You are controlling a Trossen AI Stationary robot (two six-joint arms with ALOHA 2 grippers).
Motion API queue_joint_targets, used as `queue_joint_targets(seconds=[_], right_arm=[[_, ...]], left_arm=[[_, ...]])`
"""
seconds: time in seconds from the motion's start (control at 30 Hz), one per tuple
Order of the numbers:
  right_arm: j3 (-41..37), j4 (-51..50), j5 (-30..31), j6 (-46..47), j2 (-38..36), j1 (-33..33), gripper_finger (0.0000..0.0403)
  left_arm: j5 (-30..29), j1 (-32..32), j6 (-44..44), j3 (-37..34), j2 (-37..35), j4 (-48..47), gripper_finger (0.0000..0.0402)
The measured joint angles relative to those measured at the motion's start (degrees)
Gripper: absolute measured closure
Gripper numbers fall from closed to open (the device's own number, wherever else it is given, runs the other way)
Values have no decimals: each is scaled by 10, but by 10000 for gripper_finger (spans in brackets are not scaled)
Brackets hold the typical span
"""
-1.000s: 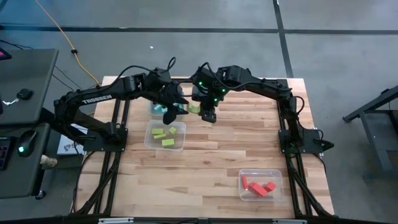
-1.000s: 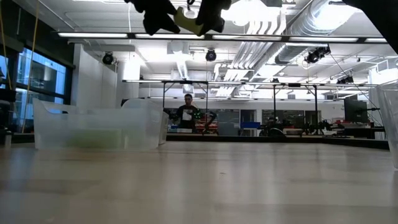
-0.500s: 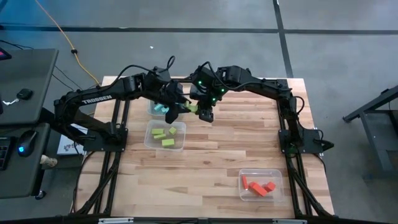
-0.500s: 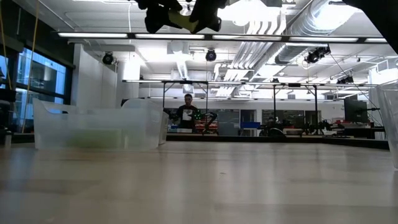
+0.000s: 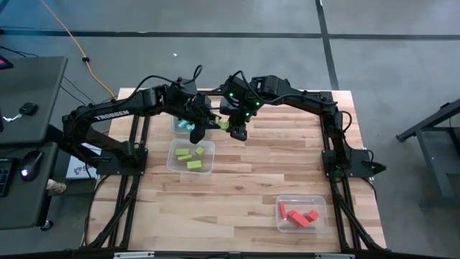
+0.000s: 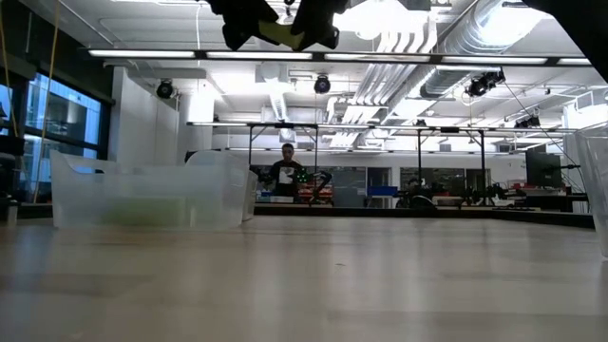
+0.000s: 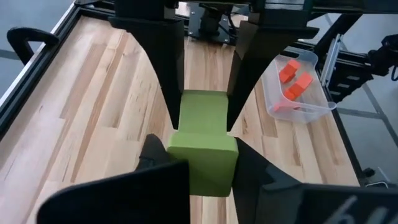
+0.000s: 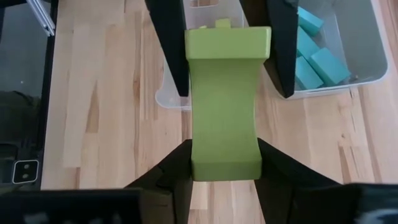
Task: Sort & place blocks by color
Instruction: Put the green block into the left transparent bin
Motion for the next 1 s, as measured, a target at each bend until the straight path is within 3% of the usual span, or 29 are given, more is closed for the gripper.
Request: queue_joint_targets(seconds=[0.27,0.5,0.7,0.87,1.0], right_arm=[[0,3,31,5,0,0,272],[0,7,40,31,0,0,215],[0,3,40,48,0,-1,183],[0,1,38,60,0,-3,179],[0,1,37,60,0,-3,179]], left_arm=[[-1,0,7,0,0,-8,379],[-10,0,11,0,1,-56,380],[-14,0,23,0,0,-131,380],[-39,-1,33,-1,0,-238,378],[-38,-6,24,-21,0,-255,378]])
